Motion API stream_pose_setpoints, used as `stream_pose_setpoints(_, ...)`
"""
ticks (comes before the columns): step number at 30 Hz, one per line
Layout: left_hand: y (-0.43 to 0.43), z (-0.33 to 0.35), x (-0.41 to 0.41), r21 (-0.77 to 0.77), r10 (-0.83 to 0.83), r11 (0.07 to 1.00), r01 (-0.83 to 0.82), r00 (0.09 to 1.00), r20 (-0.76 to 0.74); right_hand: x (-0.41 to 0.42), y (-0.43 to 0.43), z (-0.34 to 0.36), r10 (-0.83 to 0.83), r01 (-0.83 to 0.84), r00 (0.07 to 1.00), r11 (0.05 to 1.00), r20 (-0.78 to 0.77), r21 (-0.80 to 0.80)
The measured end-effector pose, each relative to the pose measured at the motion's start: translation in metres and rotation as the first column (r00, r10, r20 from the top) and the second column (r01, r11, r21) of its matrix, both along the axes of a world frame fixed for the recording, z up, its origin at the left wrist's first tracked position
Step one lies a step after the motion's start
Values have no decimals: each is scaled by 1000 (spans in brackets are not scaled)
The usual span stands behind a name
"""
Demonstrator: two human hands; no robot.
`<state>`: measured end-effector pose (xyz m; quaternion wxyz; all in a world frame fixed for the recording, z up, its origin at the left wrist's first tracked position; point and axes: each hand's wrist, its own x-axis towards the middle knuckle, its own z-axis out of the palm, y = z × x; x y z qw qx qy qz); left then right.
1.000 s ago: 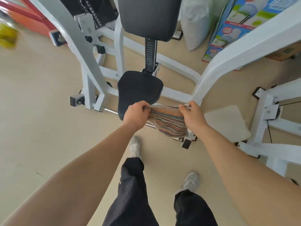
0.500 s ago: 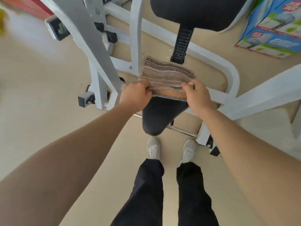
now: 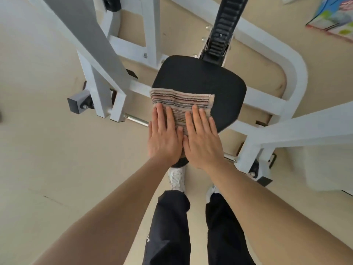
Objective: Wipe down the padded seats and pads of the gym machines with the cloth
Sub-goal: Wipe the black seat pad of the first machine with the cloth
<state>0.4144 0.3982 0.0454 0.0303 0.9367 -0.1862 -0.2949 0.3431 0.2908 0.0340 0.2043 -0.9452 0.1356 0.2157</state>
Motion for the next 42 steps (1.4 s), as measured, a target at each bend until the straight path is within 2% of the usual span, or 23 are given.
stream_pose_setpoints(4, -13, -19, 29, -17, -37, 999, 38, 997, 71, 30, -20, -19, 3, -2, 1000, 998, 21, -62)
stream_pose_setpoints(8, -40, -34, 69, 0, -72, 997, 72, 994, 78, 70, -42, -28, -43, 39, 997, 996, -60, -74)
stream_pose_setpoints(11, -14, -15, 45, -11, -118, 993, 118, 992, 46, 38, -15, -9, -67, 63, 996, 996, -61, -63)
stream_pose_setpoints(14, 19, 10, -8, 42, -113, 993, 113, 994, -10, -13, 11, 14, 41, -40, 997, 999, -72, 12)
stream_pose_setpoints(16, 22, 9, -14, 55, -102, 993, 103, 995, -20, -13, 5, 15, 79, -77, 996, 996, -45, 40)
stream_pose_setpoints(20, -19, -30, 57, -35, -76, 996, 78, 995, 61, 62, -39, -18, 64, -64, 997, 998, -34, -1)
stream_pose_setpoints(24, -70, -64, 138, 11, -27, 1000, 26, 996, 83, 139, -73, -50, -28, 26, 996, 999, -83, -35)
stream_pose_setpoints(26, -65, -59, 136, -34, -64, 997, 67, 995, 82, 133, -67, -48, -36, 34, 996, 999, -79, -28)
stream_pose_setpoints(29, -19, -33, 88, -95, -116, 988, 120, 992, 45, 78, -29, -20, 71, -74, 997, 995, -42, -62)
stream_pose_setpoints(32, 13, -14, 49, -124, -38, 992, 27, 995, -94, 45, -9, -2, 154, -153, 985, 988, -82, 9)
stream_pose_setpoints(34, 10, -19, 55, -183, 17, 982, -38, 993, -115, 55, -16, -7, 159, -156, 984, 987, -80, 36)
stream_pose_setpoints(37, -18, -40, 99, -299, 173, 932, -203, 977, -123, 105, -38, -30, 85, -84, 994, 996, -64, 22)
stream_pose_setpoints(39, -41, -57, 142, -270, 244, 925, -267, 963, -117, 151, -53, -50, 40, -41, 997, 999, -59, -14)
stream_pose_setpoints(42, -70, -72, 196, -269, 262, 898, -349, 914, -310, 202, -70, -70, 19, -19, 1000, 1000, -20, -11)
